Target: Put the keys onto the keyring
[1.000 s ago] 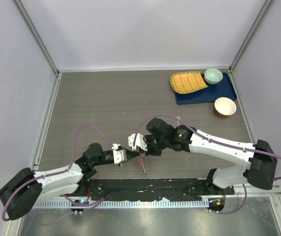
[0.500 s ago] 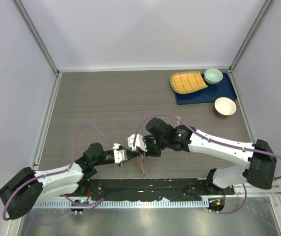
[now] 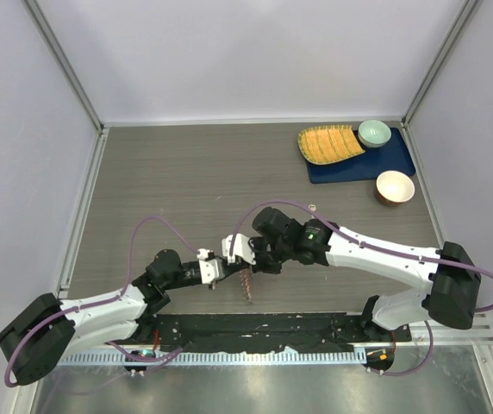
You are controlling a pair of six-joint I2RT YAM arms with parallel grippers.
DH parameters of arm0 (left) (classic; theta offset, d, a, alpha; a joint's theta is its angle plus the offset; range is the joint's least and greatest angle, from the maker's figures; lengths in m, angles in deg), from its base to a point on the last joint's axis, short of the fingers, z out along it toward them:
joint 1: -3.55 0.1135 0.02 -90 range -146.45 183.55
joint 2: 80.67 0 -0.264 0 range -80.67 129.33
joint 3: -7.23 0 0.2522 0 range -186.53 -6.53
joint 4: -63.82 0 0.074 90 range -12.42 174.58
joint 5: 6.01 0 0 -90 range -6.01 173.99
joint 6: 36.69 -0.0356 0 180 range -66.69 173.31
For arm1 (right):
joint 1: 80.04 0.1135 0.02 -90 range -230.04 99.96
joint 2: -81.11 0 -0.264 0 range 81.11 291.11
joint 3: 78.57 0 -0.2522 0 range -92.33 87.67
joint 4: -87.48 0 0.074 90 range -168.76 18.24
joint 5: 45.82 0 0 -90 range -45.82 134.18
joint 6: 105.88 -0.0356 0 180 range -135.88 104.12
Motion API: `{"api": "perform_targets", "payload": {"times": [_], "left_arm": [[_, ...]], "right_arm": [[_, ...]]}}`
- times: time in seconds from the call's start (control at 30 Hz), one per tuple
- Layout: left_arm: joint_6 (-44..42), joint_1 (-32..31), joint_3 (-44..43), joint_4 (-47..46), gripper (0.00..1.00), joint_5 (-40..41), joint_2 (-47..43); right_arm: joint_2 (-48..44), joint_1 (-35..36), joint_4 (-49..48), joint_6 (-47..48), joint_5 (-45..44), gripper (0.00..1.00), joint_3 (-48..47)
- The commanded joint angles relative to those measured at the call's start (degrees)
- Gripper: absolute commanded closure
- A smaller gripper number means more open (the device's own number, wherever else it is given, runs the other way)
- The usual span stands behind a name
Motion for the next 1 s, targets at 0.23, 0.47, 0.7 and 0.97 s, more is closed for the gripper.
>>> {"api": "perform_targets", "payload": {"times": [0.23,0.47,0.7,0.97], "left_arm": [[-0.4,0.0,-1.1,-5.5,0.97,5.9,2.8],[0.0,0.0,-1.4,-5.7,0.97,7.6,3.7],[0.5,-0.1,-1.6,-4.9,0.97,8.8,3.9],[0.6,0.0,-2.2,-3.4,0.96,8.6,3.5]], "right_arm": [[-4.5,-6.8,-4.2,-16.5,-25.1,0.99,2.3],[0.9,-18.7,-4.1,-30.4,-27.3,0.99,3.7],[6.0,-23.1,-2.6,-35.7,-30.5,0.99,3.1],[4.6,-25.6,3.0,-38.1,-31.8,0.99,3.1]]}}
